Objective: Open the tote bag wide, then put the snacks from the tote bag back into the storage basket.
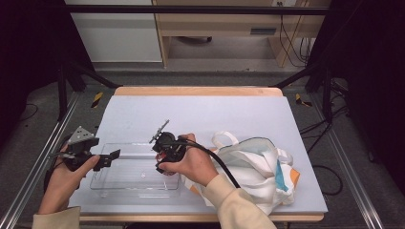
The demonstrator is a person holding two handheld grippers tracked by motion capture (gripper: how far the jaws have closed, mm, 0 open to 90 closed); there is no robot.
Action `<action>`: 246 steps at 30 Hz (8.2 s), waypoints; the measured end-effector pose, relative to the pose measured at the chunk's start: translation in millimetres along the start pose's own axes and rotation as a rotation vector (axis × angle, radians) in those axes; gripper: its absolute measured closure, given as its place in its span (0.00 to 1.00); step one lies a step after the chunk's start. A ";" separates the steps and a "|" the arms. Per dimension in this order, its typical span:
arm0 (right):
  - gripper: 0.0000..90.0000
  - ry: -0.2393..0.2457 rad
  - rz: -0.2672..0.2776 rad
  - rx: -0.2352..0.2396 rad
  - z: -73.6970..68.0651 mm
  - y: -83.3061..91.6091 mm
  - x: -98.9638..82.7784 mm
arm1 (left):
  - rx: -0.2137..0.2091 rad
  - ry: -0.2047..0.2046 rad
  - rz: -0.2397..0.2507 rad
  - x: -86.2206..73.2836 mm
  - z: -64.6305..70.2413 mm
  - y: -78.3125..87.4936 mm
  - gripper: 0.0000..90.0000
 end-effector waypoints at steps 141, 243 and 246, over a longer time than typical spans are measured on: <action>0.10 -0.078 0.305 -0.016 36.8 93.4 -52.4 | -0.016 -0.077 -0.008 13.8 20.5 -4.2 0.09; 0.09 -0.407 0.473 -0.212 134.2 113.0 -237.7 | -0.069 -0.123 -0.078 8.9 38.8 -33.6 0.08; 0.09 -0.391 0.454 -0.202 132.2 105.4 -235.3 | -0.073 -0.122 -0.083 8.1 39.9 -35.2 0.08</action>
Point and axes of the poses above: each handheld gripper's, and its own axes: y roughly backward along the jaws, x roughly out of its top, z roughly to its right, the point moved 2 cm from there along -y, roughly forward along the jaws, and after that the axes turned 10 degrees about -y, right-handed, at the moved point
